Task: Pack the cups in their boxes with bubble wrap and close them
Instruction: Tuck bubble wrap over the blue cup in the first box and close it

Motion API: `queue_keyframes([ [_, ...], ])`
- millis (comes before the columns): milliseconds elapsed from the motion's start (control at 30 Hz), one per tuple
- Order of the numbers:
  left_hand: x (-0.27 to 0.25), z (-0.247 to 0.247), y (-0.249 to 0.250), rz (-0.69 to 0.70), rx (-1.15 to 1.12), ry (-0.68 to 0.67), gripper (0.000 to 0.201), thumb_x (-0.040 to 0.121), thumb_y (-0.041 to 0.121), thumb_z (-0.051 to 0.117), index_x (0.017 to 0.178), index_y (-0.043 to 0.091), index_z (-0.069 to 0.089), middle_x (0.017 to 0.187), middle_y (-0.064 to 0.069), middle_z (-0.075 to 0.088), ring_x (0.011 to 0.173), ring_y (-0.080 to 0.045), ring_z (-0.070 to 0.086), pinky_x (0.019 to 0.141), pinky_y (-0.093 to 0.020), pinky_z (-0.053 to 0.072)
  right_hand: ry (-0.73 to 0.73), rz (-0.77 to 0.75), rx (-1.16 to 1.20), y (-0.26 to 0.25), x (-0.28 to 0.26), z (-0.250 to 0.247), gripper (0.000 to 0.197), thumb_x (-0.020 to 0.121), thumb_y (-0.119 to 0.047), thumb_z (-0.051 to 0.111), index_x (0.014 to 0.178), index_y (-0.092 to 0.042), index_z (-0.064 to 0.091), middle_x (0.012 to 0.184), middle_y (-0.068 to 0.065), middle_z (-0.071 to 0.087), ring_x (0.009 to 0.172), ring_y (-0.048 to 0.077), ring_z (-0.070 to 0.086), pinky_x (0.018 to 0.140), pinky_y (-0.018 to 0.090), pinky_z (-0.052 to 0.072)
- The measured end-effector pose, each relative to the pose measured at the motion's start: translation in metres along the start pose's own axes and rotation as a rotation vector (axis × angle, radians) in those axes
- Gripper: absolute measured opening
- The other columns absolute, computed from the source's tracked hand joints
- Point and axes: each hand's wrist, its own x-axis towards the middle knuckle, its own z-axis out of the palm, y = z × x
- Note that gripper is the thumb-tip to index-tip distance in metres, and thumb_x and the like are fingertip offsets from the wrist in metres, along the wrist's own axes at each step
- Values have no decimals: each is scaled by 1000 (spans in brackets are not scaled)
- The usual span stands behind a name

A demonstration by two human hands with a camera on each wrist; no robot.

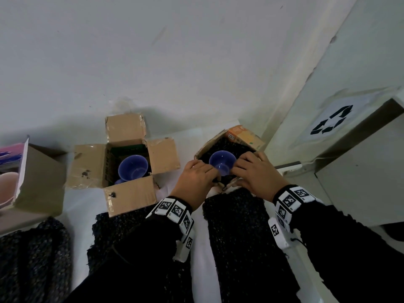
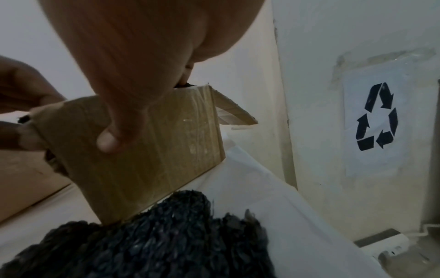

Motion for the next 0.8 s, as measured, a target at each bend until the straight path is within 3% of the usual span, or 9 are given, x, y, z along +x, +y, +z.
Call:
queue_keyframes([
  [167, 3, 0, -1, 11, 57, -58, 11, 75, 33, 75, 83, 34, 68, 82, 16, 68, 93, -17, 54, 82, -32, 29, -41, -5, -55, -6, -2, 0, 29, 85, -39, 43, 97, -23, 65, 101, -2, 60, 97, 27, 50, 78, 41, 39],
  [300, 4, 7, -2, 73, 9, -88, 20, 79, 20, 70, 97, 27, 69, 98, 3, 62, 87, -22, 58, 77, -31, 37, -37, 54, -17, -12, -5, -1, 27, 84, -36, 48, 104, -20, 55, 97, -2, 62, 90, 26, 55, 83, 40, 34],
  [400, 3, 7, -1, 59, 33, -86, 33, 78, 16, 69, 110, 25, 62, 98, 3, 65, 87, -21, 62, 85, -32, 37, -42, 56, 11, -12, -4, -5, 25, 84, -36, 45, 97, -18, 56, 87, -2, 64, 83, 24, 58, 87, 38, 33],
  [500, 1, 6, 0, 44, 93, -82, 32, 79, 22, 68, 109, 28, 60, 97, 8, 68, 93, -18, 61, 96, -36, 30, -77, 37, 88, -10, -3, -9, 24, 85, -36, 40, 94, -19, 54, 79, -3, 64, 76, 21, 61, 99, 37, 33],
  [567, -3, 7, -1, 45, 103, -89, 30, 80, 31, 66, 109, 30, 60, 100, 10, 67, 98, -19, 58, 95, -40, 33, -102, 30, 154, -5, -3, -13, 25, 84, -41, 47, 99, -21, 51, 87, -3, 63, 83, 21, 59, 104, 37, 33],
  [667, -9, 13, -1, 58, 105, -78, 24, 80, 41, 64, 102, 31, 64, 100, 10, 65, 99, -20, 56, 90, -41, 33, -94, 112, 81, 9, -3, -21, 37, 74, -42, 58, 103, -21, 51, 106, -1, 55, 100, 22, 49, 95, 40, 34],
  [800, -11, 19, 4, 57, 124, -41, 11, 83, 38, 61, 92, 32, 65, 94, 12, 64, 96, -20, 55, 87, -39, 31, -165, 174, -112, 23, 1, -20, 30, 66, -19, 52, 95, -20, 59, 91, -3, 64, 101, 24, 54, 93, 44, 29],
])
